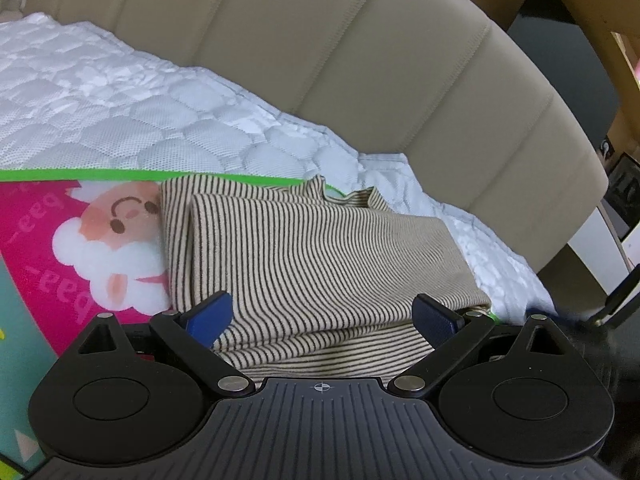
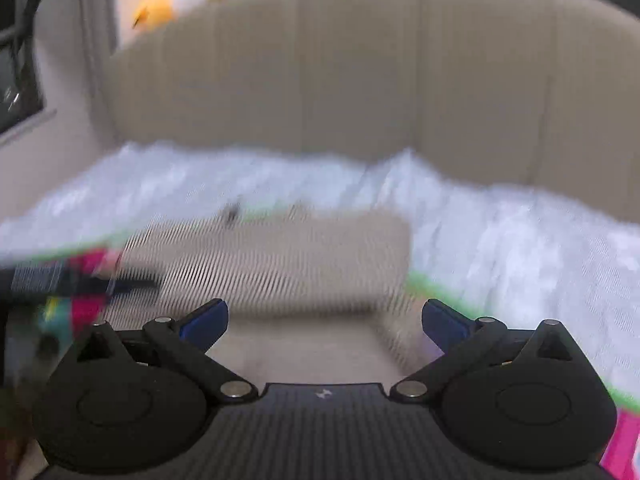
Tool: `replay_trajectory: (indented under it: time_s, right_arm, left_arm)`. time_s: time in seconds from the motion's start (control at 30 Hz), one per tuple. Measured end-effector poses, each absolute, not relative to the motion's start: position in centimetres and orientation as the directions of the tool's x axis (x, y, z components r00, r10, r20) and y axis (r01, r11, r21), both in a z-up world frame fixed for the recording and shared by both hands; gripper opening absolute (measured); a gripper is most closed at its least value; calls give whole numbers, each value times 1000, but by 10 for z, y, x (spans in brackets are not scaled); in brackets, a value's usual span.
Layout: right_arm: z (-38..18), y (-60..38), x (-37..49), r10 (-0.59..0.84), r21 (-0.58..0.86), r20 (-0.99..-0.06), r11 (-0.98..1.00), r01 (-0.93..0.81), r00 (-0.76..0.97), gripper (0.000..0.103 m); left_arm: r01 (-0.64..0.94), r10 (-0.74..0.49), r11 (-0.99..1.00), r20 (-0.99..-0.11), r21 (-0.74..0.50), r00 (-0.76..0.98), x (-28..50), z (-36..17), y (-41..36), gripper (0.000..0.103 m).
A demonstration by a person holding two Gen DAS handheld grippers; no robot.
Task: Fold clothes
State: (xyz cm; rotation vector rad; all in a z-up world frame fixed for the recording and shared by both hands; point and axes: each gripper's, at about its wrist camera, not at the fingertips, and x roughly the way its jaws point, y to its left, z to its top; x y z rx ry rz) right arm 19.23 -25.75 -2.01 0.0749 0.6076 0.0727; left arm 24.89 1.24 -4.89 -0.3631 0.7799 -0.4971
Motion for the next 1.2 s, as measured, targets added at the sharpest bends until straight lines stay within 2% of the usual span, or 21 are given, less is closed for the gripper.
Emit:
replay_trajectory:
  time_s: [0.13, 0.27, 0.4, 0.43, 0.6, 0.7, 0.8, 0.93, 1.0, 1.07, 1.2]
  right_arm:
    - [-23, -263, 232, 102, 186, -535, 983, -1, 839, 103]
    - [-61, -261, 262, 99, 215, -664, 975, 62, 741, 101]
    - [-74, -255, 257, 38, 111, -688, 992, 53, 725, 101]
    - [-68, -255, 254, 39, 110, -680, 993, 49, 732, 98]
    - [-47, -244, 223, 36, -11, -565, 999, -52, 824, 89]
    - [-64, -245, 239, 62, 36, -664, 998, -51, 745, 88]
    - [-70, -243, 244, 51, -6, -678, 997, -74, 733, 90]
    - [-42, -249, 242, 84, 13, -632, 995, -97, 770, 82]
    - [-28, -251, 252, 103, 33, -616, 994, -105, 781, 74]
    - [-20, -251, 268, 124, 55, -613, 992, -114, 780, 52]
    - [-27, -228, 320, 120, 47, -636, 992, -116, 763, 49]
  left_arm:
    - [305, -547, 830, -579, -466, 604, 249, -49, 10, 99]
    - [311, -550, 829, -578, -464, 604, 249, -51, 10, 99]
    - [305, -538, 837, -582, -454, 610, 248, -51, 11, 100]
    - [292, -529, 842, -585, -454, 615, 249, -50, 14, 100]
    - [225, -481, 863, -600, -452, 639, 251, -45, 25, 102]
    - [183, -452, 873, -610, -451, 651, 253, -43, 32, 102]
    - [126, -414, 888, -653, -441, 634, 258, -50, 38, 102]
    - [91, -360, 909, -655, -407, 664, 258, -42, 47, 102]
    - [66, -332, 916, -657, -395, 677, 259, -39, 52, 103]
    - [42, -305, 923, -659, -383, 688, 260, -37, 57, 103]
    - [3, -265, 930, -665, -368, 698, 264, -38, 67, 103]
